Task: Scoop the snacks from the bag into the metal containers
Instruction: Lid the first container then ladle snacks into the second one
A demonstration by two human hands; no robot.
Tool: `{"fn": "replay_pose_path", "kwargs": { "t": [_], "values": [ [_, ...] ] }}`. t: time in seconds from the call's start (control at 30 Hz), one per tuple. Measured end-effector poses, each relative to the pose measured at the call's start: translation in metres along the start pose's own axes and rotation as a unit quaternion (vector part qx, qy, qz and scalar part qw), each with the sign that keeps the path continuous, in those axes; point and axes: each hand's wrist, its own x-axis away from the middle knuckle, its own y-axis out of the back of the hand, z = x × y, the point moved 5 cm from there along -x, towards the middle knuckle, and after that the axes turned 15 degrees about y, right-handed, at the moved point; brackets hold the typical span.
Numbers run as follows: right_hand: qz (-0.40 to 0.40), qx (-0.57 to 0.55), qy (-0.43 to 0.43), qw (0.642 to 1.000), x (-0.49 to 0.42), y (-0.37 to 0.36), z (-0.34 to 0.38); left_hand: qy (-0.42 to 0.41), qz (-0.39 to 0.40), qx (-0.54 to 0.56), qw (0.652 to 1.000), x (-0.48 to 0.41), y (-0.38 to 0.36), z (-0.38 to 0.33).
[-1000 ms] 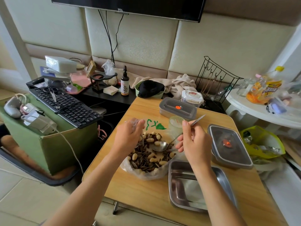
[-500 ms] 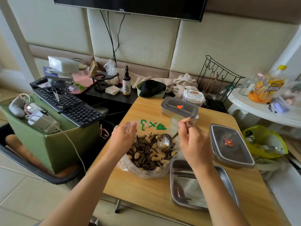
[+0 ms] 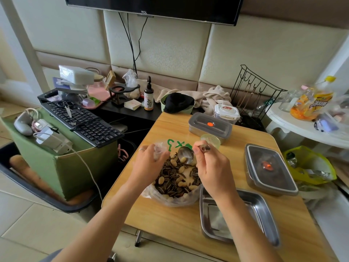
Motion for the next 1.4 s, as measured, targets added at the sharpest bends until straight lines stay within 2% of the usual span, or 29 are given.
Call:
{"fn": "replay_pose_path", "kwargs": {
  "t": [0.33, 0.47, 0.57, 0.7, 0.83, 0.93, 1.0, 1.17, 1.3, 1.4],
  "values": [
    [-0.046, -0.077, -0.079, 0.993, 0.01, 0.0, -0.012, -0.018, -0.006, -0.024, 1.0, -0.005, -0.005, 0.01],
    [-0.033, -0.085, -0.047, 0.995, 0.007, -0.001, -0.007, -0.021, -0.005, -0.019, 1.0, -0.006, -0.007, 0.01],
    [-0.026, -0.088, -0.06, 0.994, 0.007, -0.002, -0.006, -0.03, -0.013, -0.01, 0.999, -0.005, -0.006, 0.007],
    [-0.036, -0.125, -0.178, 0.975, 0.014, 0.001, -0.017, -0.034, -0.016, -0.012, 0.999, -0.003, -0.006, 0.005],
    [-0.028, -0.176, -0.38, 0.907, 0.03, 0.0, -0.039, -0.027, -0.02, -0.009, 0.999, -0.002, -0.007, 0.005],
    [-0.028, -0.185, -0.452, 0.872, 0.039, 0.001, -0.051, -0.05, -0.096, -0.052, 0.993, -0.003, -0.006, 0.005],
    [-0.044, -0.17, -0.452, 0.874, 0.038, 0.008, -0.055, -0.095, -0.14, -0.073, 0.983, -0.001, -0.006, 0.002],
    [-0.105, -0.137, -0.412, 0.894, 0.029, 0.031, -0.057, -0.163, -0.162, -0.11, 0.967, 0.005, -0.011, -0.007],
    [-0.16, -0.136, -0.384, 0.899, 0.025, 0.044, -0.058, -0.183, -0.112, -0.167, 0.962, 0.008, -0.025, -0.014],
    [-0.188, -0.123, -0.364, 0.904, 0.024, 0.051, -0.059, -0.182, -0.021, -0.108, 0.977, 0.009, -0.035, -0.015]
  ]
}}
